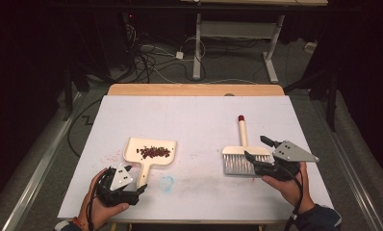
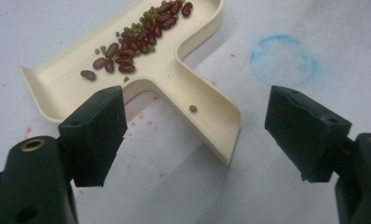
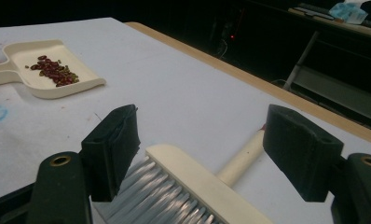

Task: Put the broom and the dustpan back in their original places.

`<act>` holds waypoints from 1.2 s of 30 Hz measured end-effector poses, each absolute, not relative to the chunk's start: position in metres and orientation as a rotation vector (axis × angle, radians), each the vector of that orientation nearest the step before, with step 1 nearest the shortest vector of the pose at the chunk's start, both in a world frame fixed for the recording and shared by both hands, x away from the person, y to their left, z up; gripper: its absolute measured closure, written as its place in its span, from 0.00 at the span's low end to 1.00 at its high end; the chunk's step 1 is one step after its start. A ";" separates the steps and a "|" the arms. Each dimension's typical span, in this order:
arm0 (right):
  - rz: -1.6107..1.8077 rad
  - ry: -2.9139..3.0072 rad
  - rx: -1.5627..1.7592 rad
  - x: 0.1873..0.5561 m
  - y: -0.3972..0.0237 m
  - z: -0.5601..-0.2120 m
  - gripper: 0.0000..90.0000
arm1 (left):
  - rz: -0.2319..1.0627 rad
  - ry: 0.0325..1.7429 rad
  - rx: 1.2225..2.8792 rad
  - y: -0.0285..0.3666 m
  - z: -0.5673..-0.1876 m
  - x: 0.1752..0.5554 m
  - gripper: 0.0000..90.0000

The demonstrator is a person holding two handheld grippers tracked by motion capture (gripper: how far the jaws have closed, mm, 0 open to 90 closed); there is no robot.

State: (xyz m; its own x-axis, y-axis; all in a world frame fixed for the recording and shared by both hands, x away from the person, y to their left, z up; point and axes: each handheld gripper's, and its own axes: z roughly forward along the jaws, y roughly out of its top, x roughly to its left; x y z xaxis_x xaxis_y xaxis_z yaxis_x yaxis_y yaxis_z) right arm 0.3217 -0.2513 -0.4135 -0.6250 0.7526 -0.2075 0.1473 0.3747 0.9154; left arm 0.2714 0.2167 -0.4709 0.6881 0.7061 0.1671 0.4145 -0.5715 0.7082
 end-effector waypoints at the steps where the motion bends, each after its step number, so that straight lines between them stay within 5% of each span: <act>1: 1.257 2.011 0.773 0.320 -0.253 -0.415 0.30 | 0.580 0.856 2.243 0.217 -0.471 0.272 0.22; 18: 1.218 2.050 0.874 0.289 -0.275 -0.461 0.31 | 0.634 0.910 2.184 0.221 -0.467 0.273 0.22; 36: 1.165 2.074 0.785 0.285 -0.265 -0.458 0.31 | 0.702 0.867 2.185 0.222 -0.465 0.265 0.22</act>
State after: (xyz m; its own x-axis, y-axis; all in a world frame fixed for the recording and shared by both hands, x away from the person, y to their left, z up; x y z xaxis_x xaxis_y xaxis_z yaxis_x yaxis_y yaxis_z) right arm 0.2848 -0.2649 -0.4576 -0.6267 0.7447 -0.2293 0.1914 0.4324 0.8812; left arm 0.2653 0.2222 -0.4650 0.6337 0.7396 0.2269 0.3761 -0.5508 0.7451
